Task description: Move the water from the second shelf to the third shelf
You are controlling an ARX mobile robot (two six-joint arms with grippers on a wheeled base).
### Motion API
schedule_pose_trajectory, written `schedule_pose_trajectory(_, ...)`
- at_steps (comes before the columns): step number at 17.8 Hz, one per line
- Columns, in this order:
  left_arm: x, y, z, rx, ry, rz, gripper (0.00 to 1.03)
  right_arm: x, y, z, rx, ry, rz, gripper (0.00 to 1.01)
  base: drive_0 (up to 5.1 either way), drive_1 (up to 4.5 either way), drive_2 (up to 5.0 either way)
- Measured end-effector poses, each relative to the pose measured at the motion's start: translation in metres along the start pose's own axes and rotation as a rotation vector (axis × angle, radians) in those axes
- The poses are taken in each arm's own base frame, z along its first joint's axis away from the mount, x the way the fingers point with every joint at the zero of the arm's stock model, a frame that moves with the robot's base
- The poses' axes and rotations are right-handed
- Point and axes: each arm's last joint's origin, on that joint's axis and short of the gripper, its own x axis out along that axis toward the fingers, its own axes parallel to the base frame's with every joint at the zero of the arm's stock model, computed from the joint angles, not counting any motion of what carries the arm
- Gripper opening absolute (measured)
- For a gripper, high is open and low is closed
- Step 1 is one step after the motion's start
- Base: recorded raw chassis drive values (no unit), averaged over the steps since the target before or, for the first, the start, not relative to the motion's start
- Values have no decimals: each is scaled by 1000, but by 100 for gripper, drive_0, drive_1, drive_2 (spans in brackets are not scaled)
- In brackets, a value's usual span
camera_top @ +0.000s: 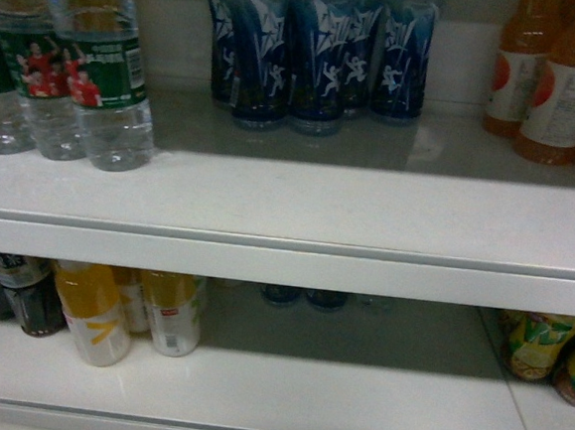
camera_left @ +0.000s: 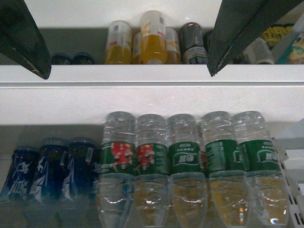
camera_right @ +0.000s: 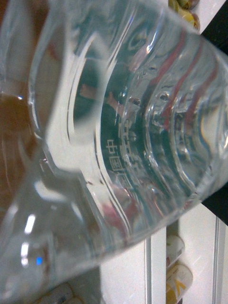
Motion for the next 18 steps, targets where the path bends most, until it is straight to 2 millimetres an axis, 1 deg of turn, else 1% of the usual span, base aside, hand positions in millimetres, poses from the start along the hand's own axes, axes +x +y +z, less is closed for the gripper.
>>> schedule_pose_trajectory(18,0,0,0,0,0,0,98,0,0,0,0,-5,-3,40,-489,257,257)
